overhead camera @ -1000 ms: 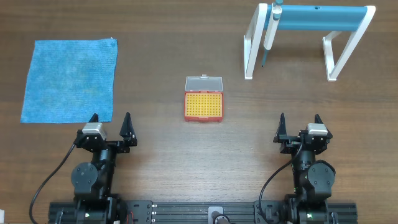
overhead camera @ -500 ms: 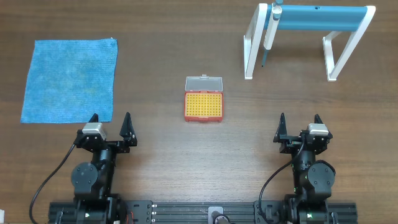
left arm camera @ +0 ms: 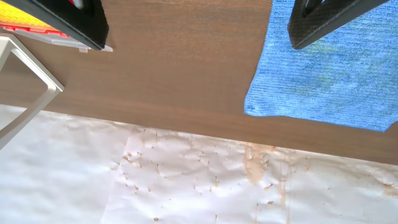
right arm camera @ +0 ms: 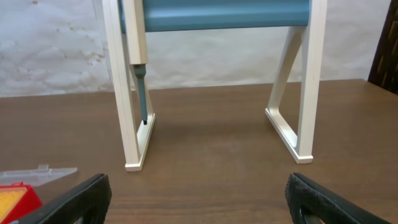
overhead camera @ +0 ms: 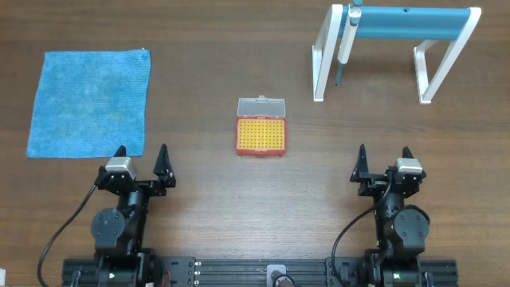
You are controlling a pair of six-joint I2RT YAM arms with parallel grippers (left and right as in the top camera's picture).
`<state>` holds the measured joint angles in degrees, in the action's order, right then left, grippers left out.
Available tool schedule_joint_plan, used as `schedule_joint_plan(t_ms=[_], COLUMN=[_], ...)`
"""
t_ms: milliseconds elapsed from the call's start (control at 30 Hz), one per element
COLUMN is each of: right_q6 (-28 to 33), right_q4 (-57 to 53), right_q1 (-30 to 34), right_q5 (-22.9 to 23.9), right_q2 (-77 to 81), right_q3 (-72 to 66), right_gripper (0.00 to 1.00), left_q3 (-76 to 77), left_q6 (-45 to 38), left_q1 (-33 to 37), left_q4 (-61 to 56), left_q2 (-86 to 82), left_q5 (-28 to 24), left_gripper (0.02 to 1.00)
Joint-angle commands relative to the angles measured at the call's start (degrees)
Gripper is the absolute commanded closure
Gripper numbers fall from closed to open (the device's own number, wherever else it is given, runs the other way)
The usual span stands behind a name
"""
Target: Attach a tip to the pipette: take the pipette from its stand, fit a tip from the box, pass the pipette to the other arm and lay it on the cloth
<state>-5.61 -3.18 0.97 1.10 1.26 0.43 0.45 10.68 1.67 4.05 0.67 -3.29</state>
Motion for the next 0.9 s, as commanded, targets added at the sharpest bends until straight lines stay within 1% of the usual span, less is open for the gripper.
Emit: schedule_joint_plan(t_ms=[33, 133, 233, 267, 333, 467, 567, 667, 900], right_q6=[-2.1, -2.1, -2.1, -2.1, -2.1, -2.1, -2.1, -2.1, -2.1], right_q4=[7.3, 14.0, 23.5, 25.9, 33.4, 55.6, 66.6, 70.4, 68.0], right_q1=[-2.7, -4.1, -4.3, -4.3, -4.3, -4.3, -4.3, -4.9, -5.8], right_q5=[-0.7, -0.7, -0.7, -0.7, -0.7, -0.7, -0.7, -0.7, -0.7], right_q2=[7.9, 19.5, 38.0, 41.5, 50.5, 70.8, 82.1, 89.0, 94.2], right_q3=[-0.1, 2.4, 9.2, 10.4, 12.8, 16.5, 19.6, 23.8, 31.3], right_gripper=[0.093, 0.095, 0.095, 0.095, 0.095, 0.095, 0.095, 0.095, 0.095], left_q3=[-0.1, -0.1, -0.1, -0.1, -0.1, -0.1, -0.1, -0.1, -0.1], left_q6=[-0.7, -0.7, -0.7, -0.7, -0.7, -0.7, -0.7, -0.7, -0.7], left_q1=[-0.2, -0.2, -0.2, -0.2, -0.2, -0.2, -0.2, -0.2, -0.2], left_q4=[0.3, 0.2, 0.2, 0.2, 0.2, 0.2, 0.2, 0.2, 0.2], left_q2=[-0.5, -0.5, -0.5, -0.5, -0.5, -0.5, -0.5, -0.5, -0.5], left_q5=[-1.0, -1.0, -1.0, -1.0, -1.0, -1.0, -1.0, -1.0, -1.0], left_gripper=[0.086, 0.088, 0.086, 0.088, 0.086, 0.088, 0.084, 0.086, 0.088])
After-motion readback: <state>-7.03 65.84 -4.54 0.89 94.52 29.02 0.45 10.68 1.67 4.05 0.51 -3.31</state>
